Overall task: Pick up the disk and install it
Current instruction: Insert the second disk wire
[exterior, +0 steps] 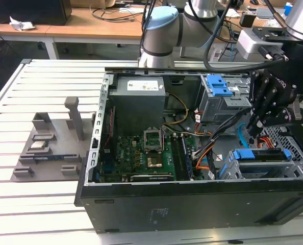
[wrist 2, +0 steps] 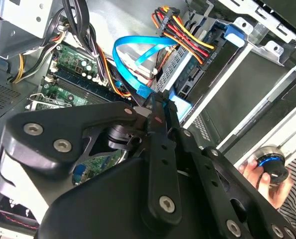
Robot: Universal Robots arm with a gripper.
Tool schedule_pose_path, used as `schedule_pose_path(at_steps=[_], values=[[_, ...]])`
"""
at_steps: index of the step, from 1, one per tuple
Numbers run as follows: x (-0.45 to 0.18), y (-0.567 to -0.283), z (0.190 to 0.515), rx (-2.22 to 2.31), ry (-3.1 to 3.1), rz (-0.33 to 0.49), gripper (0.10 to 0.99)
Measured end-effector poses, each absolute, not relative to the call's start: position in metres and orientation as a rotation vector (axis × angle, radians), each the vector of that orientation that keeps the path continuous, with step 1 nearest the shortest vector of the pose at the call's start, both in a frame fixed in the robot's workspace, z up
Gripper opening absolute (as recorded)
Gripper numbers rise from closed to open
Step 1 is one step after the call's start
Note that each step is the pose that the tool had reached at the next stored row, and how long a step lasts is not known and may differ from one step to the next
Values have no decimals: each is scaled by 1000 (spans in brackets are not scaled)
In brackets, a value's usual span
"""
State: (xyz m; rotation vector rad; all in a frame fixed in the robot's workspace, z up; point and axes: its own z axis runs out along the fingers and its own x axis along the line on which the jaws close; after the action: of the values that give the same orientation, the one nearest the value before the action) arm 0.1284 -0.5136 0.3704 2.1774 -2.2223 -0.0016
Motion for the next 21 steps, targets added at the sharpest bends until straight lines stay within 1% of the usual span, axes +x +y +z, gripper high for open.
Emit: schedule_pose_path(at_steps=[5,12,21], values=[[132,-527,363,2177,-2222,-1,161],[151,-532,351,2176,-2221,2,161],[155,-535,341,2175,-2221,2,161]])
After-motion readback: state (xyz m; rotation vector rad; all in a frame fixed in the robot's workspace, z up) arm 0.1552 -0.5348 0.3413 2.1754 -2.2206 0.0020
